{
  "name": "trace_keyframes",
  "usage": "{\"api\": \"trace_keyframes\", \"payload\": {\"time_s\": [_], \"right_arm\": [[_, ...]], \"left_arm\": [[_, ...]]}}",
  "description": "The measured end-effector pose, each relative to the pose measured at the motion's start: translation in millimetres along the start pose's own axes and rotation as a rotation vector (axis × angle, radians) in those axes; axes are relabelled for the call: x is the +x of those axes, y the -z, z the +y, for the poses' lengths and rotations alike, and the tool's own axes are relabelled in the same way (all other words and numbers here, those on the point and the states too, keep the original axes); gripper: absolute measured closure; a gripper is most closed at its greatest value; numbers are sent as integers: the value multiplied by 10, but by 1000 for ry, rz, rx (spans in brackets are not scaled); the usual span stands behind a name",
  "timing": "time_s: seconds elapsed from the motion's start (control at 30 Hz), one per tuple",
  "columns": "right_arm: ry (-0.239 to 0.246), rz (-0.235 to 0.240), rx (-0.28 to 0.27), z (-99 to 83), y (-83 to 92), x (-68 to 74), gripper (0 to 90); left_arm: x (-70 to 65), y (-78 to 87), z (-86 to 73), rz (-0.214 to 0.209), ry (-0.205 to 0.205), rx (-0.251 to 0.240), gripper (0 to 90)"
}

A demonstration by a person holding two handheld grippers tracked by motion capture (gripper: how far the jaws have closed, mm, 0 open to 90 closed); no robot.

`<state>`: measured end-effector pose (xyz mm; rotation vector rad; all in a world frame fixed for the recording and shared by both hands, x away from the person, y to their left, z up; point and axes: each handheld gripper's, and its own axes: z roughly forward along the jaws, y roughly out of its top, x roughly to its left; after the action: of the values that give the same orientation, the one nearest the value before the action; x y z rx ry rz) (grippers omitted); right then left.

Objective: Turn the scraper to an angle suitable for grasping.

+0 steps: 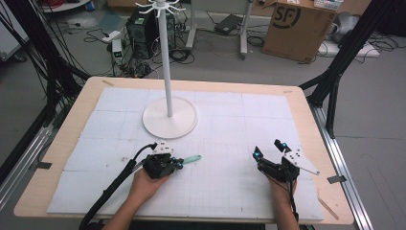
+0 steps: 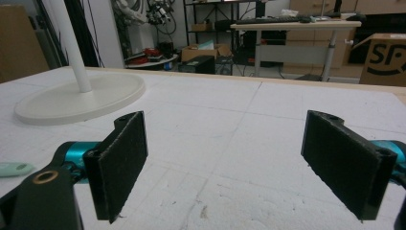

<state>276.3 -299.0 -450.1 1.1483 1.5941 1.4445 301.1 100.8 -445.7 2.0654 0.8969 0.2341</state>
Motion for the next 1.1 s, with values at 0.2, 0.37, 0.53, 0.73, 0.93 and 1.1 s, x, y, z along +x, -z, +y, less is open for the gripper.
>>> {"api": "trace_keyframes", "payload": {"time_s": [0.2, 0.37, 0.53, 0.73, 0.93, 1.1], "right_arm": [[0, 1, 0, 0, 0, 0, 153], [-2, 1, 0, 0, 0, -1, 153], [-3, 2, 1, 0, 1, 0, 153], [-3, 3, 2, 0, 1, 4, 153], [-1, 3, 3, 0, 0, 4, 153], [-3, 4, 2, 0, 0, 4, 153]], "left_arm": [[1, 2, 1, 34, 8, -9, 894], [-16, 44, -4, 35, -35, -48, 895], [77, 147, -35, 52, -42, -47, 894], [258, 348, -125, 48, -22, -57, 880], [346, 370, -201, 47, -15, -31, 880], [346, 365, -205, 40, -22, -26, 882]]}}
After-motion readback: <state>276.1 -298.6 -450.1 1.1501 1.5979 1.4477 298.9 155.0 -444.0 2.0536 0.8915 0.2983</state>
